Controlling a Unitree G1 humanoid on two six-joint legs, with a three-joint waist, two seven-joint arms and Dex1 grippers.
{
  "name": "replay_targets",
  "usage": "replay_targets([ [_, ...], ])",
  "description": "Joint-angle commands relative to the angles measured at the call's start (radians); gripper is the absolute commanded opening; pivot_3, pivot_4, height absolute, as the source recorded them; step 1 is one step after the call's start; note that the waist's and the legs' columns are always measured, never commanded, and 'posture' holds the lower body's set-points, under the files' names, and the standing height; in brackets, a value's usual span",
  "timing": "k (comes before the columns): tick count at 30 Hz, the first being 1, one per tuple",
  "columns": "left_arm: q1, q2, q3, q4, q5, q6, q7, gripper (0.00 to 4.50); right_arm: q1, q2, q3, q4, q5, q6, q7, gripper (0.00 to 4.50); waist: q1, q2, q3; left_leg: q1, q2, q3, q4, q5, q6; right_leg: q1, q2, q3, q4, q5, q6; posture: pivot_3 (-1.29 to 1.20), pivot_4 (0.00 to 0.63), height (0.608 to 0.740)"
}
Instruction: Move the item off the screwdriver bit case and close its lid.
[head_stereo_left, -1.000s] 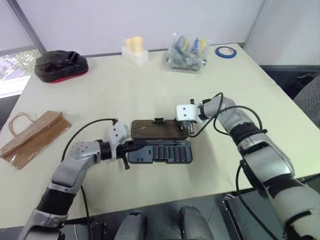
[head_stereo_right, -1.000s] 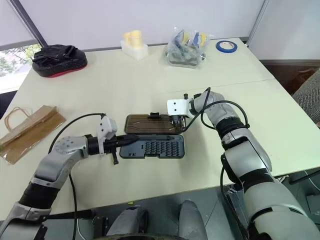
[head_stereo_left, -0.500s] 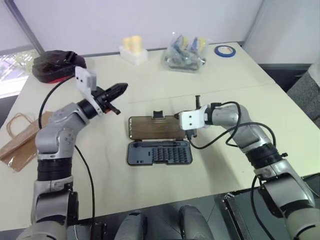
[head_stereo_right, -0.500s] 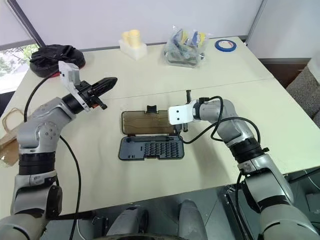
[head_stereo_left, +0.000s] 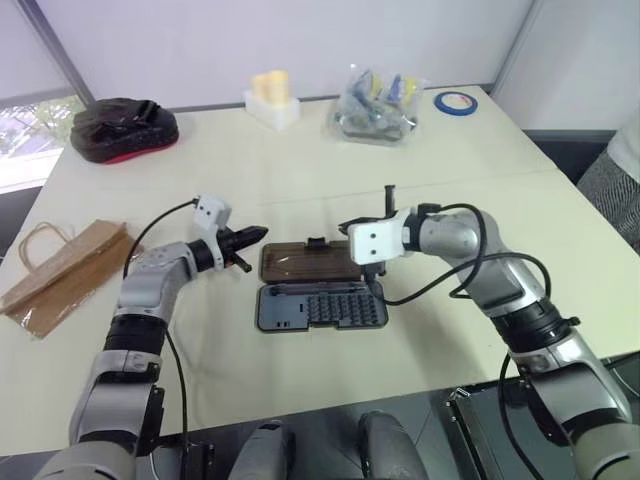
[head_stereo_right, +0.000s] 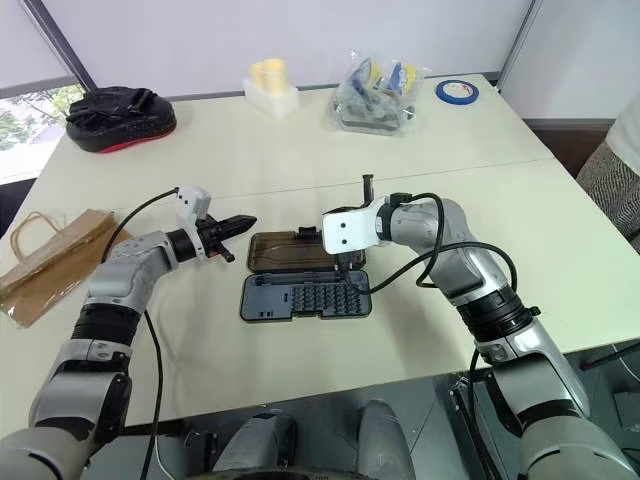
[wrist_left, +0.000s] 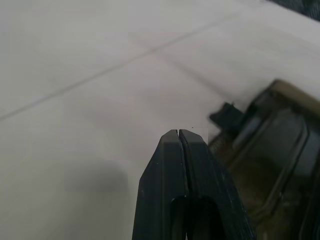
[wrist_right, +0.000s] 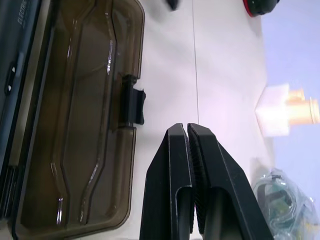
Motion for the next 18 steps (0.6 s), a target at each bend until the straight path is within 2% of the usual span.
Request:
replay_targets([
  [1,-0.030,0.001,0.029,-0.031,-0.010,-0.027,-0.012,0.00,-0.007,-0.003,-0.023,-0.032,0.022,0.024,0.007,0.05,-0.001,0.000,0.000,0.000,0.000,0.000,0.000,0.000,0.000,0.000,0.000,0.000,0.000,0.000,0.000,0.00,0.150,0.740],
  [8,0.004,0.023,0.027,-0.247,-0.086,0.095,-0.061,0.00,-0.034,0.018,-0.041,0.066,0.092,0.104,0.024,0.05,-0.001,0.000,0.000,0.000,0.000,0.000,0.000,0.000,0.000,0.000,0.000,0.000,0.000,0.000,0.000,0.00,0.150,0.740],
  [12,0.119,0.122,-0.034,-0.475,-0.151,0.242,-0.187,0.00,-0.085,0.066,-0.059,0.190,0.181,0.180,0.065,0.05,-0.015,0.000,0.000,0.001,0.001,0.000,-0.002,0.000,0.000,-0.001,0.000,0.001,0.000,0.000,0.000,0.00,0.150,0.740],
  [18,0.221,0.213,-0.080,-0.579,-0.141,0.274,-0.261,0.00,-0.156,0.096,-0.056,0.354,0.213,0.176,0.080,0.05,-0.009,0.001,0.001,0.000,0.001,-0.001,-0.002,0.000,0.000,-0.001,0.000,0.002,0.000,0.000,0.000,0.00,0.150,0.740],
])
